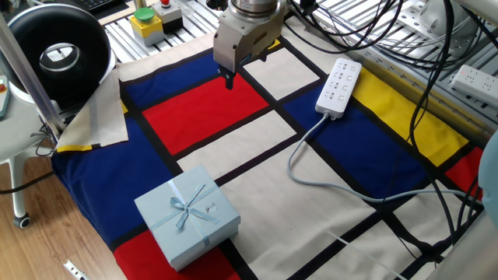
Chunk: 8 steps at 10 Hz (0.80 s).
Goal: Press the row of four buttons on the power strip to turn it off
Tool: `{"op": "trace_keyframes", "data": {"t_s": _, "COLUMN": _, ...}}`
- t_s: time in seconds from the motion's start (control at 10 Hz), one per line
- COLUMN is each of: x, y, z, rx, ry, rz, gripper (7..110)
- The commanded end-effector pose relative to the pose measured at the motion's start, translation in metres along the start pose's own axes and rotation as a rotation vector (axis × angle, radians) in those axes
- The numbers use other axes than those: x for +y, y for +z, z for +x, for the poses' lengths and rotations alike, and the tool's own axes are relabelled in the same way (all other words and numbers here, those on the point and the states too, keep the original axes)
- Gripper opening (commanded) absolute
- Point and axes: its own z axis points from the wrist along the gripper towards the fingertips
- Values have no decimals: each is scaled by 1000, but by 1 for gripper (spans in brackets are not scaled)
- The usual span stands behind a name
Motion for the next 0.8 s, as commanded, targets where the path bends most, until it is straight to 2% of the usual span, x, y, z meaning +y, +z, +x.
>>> {"op": "trace_keyframes", "data": {"t_s": 0.0, "x": 18, "y": -2, "z": 7, "rx": 27, "ry": -33, "rz": -74, "gripper": 22}}
{"op": "trace_keyframes", "data": {"t_s": 0.1, "x": 18, "y": -2, "z": 11, "rx": 41, "ry": -69, "rz": -76, "gripper": 22}}
{"op": "trace_keyframes", "data": {"t_s": 0.2, "x": 18, "y": -2, "z": 13, "rx": 49, "ry": -100, "rz": -75, "gripper": 44}}
{"op": "trace_keyframes", "data": {"t_s": 0.3, "x": 17, "y": -2, "z": 12, "rx": 45, "ry": -106, "rz": -71, "gripper": 44}}
{"op": "trace_keyframes", "data": {"t_s": 0.4, "x": 8, "y": -2, "z": 10, "rx": 36, "ry": -109, "rz": -38, "gripper": 44}}
{"op": "trace_keyframes", "data": {"t_s": 0.5, "x": 7, "y": -2, "z": 8, "rx": 29, "ry": -110, "rz": -31, "gripper": 44}}
{"op": "trace_keyframes", "data": {"t_s": 0.6, "x": 8, "y": -2, "z": 10, "rx": 38, "ry": -87, "rz": -35, "gripper": 44}}
{"op": "trace_keyframes", "data": {"t_s": 0.7, "x": 1, "y": -2, "z": 12, "rx": 46, "ry": -90, "rz": -10, "gripper": 44}}
